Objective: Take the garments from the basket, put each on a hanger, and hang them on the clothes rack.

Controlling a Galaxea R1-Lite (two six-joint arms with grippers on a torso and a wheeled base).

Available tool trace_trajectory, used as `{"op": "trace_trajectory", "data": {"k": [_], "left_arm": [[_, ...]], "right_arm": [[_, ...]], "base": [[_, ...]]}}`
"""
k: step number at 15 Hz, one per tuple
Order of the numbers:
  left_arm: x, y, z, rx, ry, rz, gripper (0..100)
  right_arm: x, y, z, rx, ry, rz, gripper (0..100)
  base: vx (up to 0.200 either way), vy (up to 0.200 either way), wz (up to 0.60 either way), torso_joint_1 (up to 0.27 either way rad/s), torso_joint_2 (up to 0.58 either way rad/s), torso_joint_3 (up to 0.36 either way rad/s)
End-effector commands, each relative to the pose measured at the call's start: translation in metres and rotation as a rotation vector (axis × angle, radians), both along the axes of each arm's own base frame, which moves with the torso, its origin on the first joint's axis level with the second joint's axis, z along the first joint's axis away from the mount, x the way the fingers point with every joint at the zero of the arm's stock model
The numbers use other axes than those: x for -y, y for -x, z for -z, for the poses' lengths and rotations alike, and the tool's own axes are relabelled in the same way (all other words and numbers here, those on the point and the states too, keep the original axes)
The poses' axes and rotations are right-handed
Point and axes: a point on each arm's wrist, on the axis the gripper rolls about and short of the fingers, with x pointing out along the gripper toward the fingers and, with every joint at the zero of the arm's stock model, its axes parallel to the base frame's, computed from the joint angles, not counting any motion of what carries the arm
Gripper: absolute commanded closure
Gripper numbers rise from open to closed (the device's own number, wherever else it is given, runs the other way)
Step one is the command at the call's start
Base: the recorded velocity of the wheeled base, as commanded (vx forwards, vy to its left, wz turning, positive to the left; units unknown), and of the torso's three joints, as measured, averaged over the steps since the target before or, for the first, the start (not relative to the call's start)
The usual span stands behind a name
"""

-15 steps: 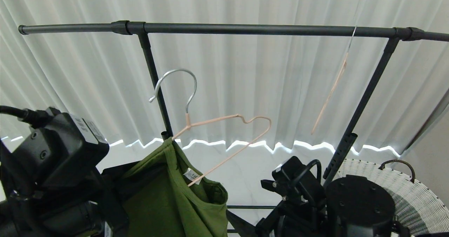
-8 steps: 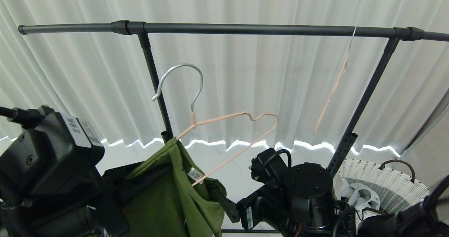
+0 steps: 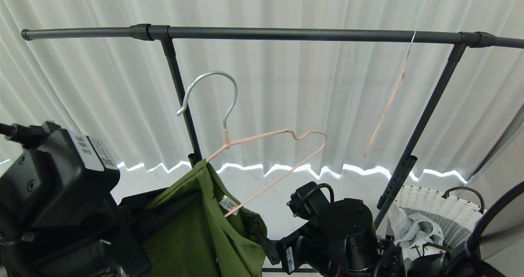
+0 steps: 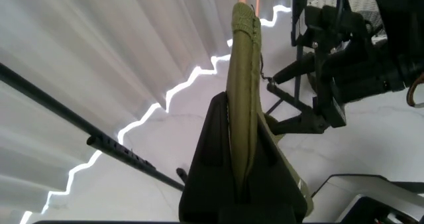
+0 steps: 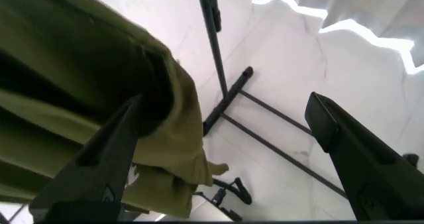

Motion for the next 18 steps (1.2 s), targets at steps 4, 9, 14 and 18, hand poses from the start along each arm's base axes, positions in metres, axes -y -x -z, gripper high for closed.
{"op": "trace_trajectory", "data": {"k": [4,9,14,18], "left_arm": [[-0.002,0.000,0.005,-0.009,-0.017,-0.010,100],[-0.011,0.008,0.025,-0.010,-0.099,0.004,100],[-0.020,0.016,0.051,-0.060,-0.157,0.009,100],[-0.023,0.018,0.069,-0.105,-0.211,0.008,100]], "right_arm": [[0.044,-0.028,0.016,-0.012,0.101,0.221,0],[0.091,-0.074,-0.003,0.073,0.094,0.417,0],[0.106,-0.072,-0.032,0.135,0.027,0.432,0],[0.114,-0.062,-0.055,0.197,-0.003,0.390,0]], "base": [[0.000,0.000,0.00,0.000,0.00,0.000],[0.000,0.000,0.00,0.000,0.00,0.000],[0.000,0.000,0.00,0.000,0.00,0.000],[0.000,0.000,0.00,0.000,0.00,0.000]]}}
